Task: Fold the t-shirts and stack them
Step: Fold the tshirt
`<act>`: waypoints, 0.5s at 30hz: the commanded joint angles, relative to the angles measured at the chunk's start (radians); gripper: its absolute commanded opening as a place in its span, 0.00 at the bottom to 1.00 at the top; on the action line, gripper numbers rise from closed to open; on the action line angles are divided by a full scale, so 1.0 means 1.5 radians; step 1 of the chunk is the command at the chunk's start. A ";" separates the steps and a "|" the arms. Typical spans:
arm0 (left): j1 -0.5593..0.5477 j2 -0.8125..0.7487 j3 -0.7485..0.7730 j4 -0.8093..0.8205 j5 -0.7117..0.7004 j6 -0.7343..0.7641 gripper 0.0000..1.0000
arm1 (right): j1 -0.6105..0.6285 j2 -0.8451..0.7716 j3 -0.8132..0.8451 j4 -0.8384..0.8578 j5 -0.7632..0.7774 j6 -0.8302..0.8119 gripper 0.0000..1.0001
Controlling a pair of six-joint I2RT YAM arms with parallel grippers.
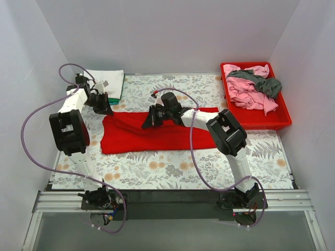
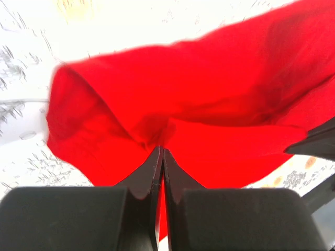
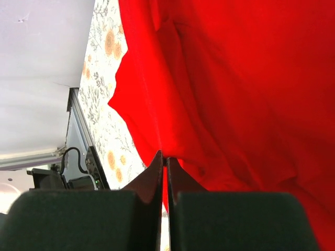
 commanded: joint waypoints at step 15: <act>-0.042 0.063 0.129 0.067 -0.014 -0.055 0.00 | -0.054 0.055 0.072 0.053 -0.059 -0.021 0.01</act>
